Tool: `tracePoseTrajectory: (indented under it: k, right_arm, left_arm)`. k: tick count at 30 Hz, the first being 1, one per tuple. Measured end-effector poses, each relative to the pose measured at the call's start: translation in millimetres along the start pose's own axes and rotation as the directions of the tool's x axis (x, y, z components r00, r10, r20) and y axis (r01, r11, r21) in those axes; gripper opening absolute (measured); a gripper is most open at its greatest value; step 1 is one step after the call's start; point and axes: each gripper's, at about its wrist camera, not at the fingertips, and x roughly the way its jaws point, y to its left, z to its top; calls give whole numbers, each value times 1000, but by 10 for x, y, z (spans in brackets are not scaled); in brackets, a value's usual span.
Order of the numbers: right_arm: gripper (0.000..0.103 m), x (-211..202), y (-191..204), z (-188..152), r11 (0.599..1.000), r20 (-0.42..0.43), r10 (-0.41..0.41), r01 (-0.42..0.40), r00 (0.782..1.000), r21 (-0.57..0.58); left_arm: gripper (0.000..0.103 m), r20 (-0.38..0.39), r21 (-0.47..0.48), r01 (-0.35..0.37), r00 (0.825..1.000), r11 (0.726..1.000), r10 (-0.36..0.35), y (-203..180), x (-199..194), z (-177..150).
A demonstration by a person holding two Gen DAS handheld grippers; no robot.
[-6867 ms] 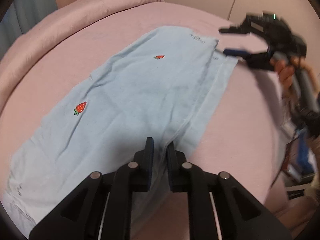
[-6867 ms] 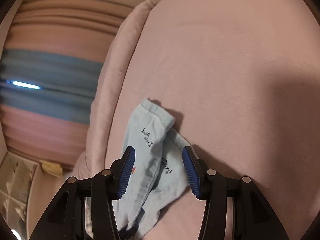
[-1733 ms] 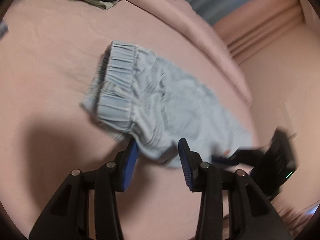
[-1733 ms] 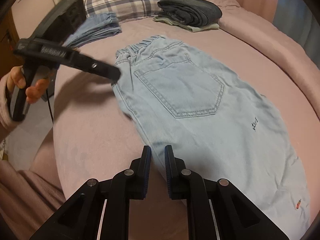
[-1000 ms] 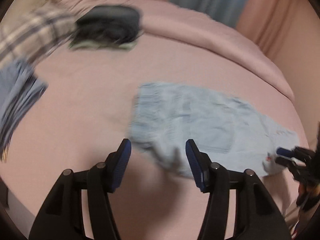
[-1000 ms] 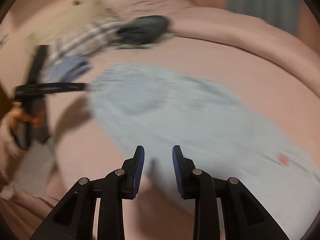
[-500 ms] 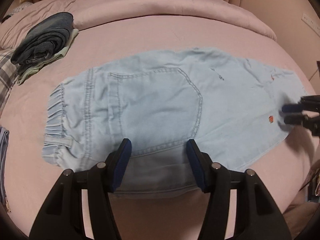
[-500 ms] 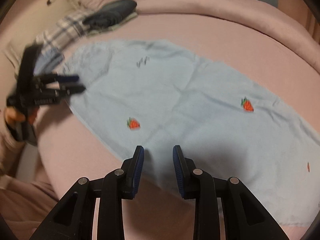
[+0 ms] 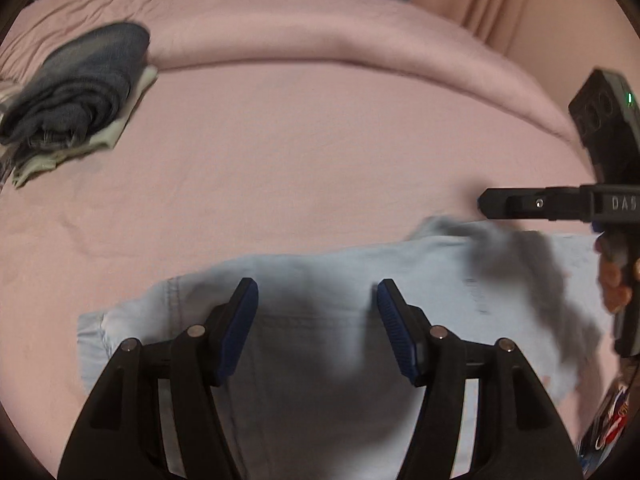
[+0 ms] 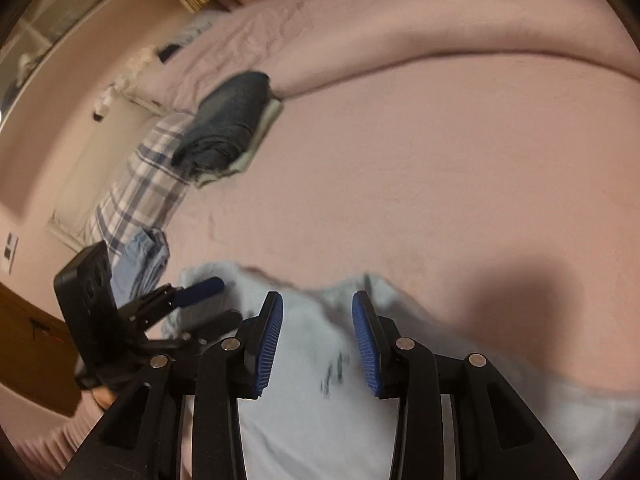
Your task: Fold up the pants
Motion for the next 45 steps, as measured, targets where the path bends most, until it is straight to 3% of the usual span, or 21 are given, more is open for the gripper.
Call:
tracePoseTrajectory:
  k: [4,5,7,12,14,17,19,22,23,25,27,31,33,38,40,41,42,45]
  right_arm:
    - [37,354,-139,31,997,-193,28,-15,981,70]
    - [36,385,-149,39,997,-206,30,-15,978,75]
    - [14,374,-93,72,998,-204,44,-34,978,53]
    - [8,562,-63,181,999,-196,-44,45,980,2]
    - [6,506,-149,195,999,-167,-29,34,985,24]
    - [7,172,-289,229,991,-24,-64,66,998,112]
    - [8,-226,-362,149,989,78,2,-14,997,150]
    - [11,-902,-396,-194,992,165,-101,85,981,97]
    - [15,-1028,-424,-299,987,170,-144,130,975,93]
    - [20,-1362,-503,-640,959,185,-284,275,941,72]
    - [20,-1584,-621,-946,932,191,-361,355,913,67]
    - [20,-1671,-799,-1326,926,170,-377,368,911,80]
    - [20,-1607,-786,-1395,946,179,-325,319,929,59]
    - [20,-1259,-747,-1290,968,167,-240,249,956,-37]
    - [20,-1099,-814,-1230,923,146,-361,375,921,-83]
    - [15,-1089,-885,-1224,904,151,-399,416,904,-98]
    - [1,-1171,-1009,-1230,916,166,-379,394,910,-69]
    - [0,-1557,-1438,-1314,910,176,-415,405,893,92]
  left_arm:
    - [58,2,29,-25,1000,999,24,102,143,-71]
    - [58,13,42,-25,1000,999,24,97,142,-87]
    - [58,22,53,-28,999,998,26,92,145,-92]
    - [58,43,51,-14,999,999,12,151,175,-143]
    - [58,52,70,-26,998,997,22,142,193,-150]
    - [58,60,76,-32,998,997,28,141,197,-150]
    - [58,59,76,-33,998,997,28,133,190,-160]
    - [58,54,74,-47,998,996,43,105,174,-148]
    - [58,51,66,-63,997,996,60,85,154,-138]
    - [59,47,34,-100,994,994,99,9,89,-112]
    - [59,59,15,-66,996,998,65,-134,8,-93]
    - [63,64,79,43,997,996,-49,-659,-67,-46]
    - [66,22,123,129,991,984,-132,-1002,3,-39]
    - [65,-84,217,225,974,950,-211,-1706,348,-85]
    - [67,-92,253,179,983,951,-161,-1856,492,-113]
    - [68,-74,274,155,987,949,-140,-1887,517,-116]
    - [68,-71,280,149,988,948,-134,-1895,525,-113]
    - [70,-91,272,155,987,950,-135,-1850,533,-73]
